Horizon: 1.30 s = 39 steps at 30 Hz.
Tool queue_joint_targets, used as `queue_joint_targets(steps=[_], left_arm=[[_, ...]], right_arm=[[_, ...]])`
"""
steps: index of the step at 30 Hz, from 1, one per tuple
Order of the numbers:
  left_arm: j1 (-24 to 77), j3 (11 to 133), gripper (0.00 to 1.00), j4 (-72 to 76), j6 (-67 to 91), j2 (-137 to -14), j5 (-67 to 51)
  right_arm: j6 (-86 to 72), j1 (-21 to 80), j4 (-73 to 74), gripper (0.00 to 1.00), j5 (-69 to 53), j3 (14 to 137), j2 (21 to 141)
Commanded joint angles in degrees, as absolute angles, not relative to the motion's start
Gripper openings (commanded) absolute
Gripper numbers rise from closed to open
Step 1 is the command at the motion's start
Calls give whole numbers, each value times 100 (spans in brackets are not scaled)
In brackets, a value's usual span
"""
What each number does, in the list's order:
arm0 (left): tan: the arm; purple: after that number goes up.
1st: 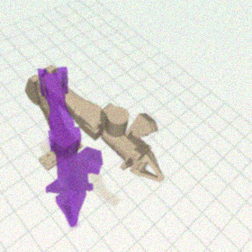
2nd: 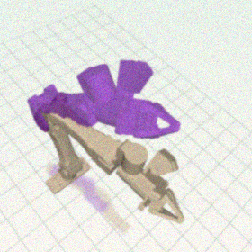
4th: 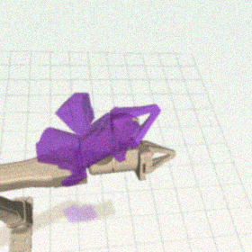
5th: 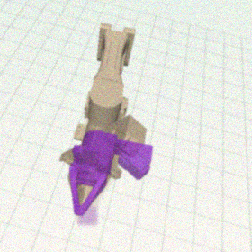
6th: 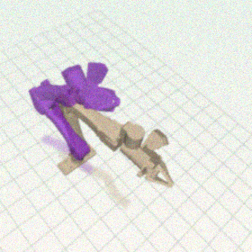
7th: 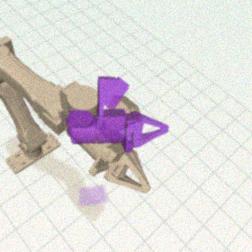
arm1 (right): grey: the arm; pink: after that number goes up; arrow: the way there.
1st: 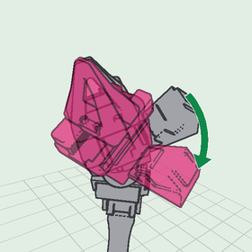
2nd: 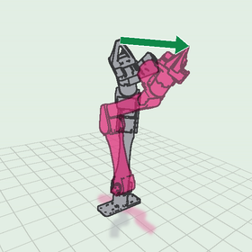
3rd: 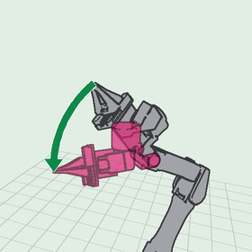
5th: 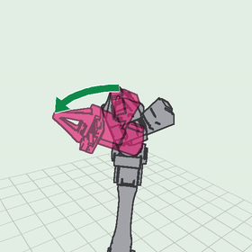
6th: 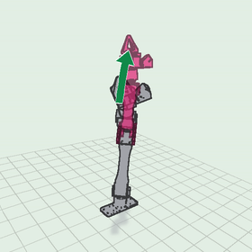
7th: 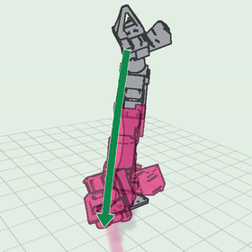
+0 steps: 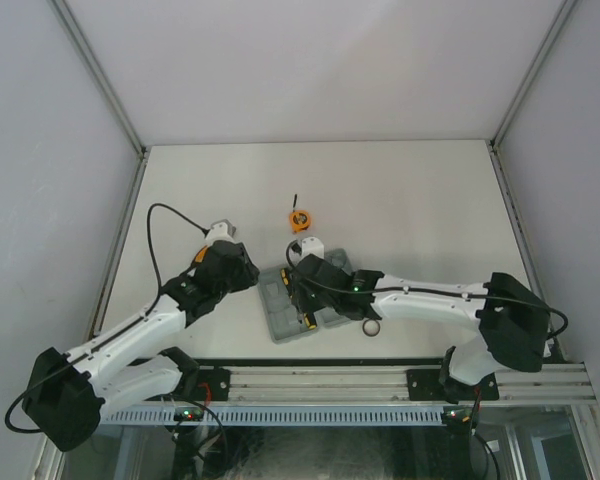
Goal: Sort the tools into containers
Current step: Adjust the screwdriver in the storage box.
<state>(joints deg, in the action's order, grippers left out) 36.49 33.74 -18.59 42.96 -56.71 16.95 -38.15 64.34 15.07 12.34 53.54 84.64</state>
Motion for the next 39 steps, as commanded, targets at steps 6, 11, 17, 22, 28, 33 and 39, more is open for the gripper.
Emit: queue_joint_targets(steps=[6,11,17,22,28,33,39], left_arm=[[3377,2932,42,-1811,4225,-5370,1466],[3366,2883,42,-1780,4208,-5423,1444],[3366,2860,42,-1714,4184,-5552,1400],[3368,2809,41,-1690,4190,-5565,1381],[3367,2802,41,-1644,4201,-5604,1338],[3366,2769,41,-1613,4223,-5619,1328],[3367,2751,41,-1592,4228,-5634,1317]], right_arm=[[-3849,6170,1823,14,800,6235,9336],[-3835,5909,1800,14,740,6399,9642],[-3612,5724,1864,12,604,6712,9999],[-3484,5664,2031,11,607,6992,10293],[-3396,5616,2244,11,512,7342,10672],[-3388,5639,2536,11,546,7519,10904],[-3441,5677,3001,11,779,7671,11114]])
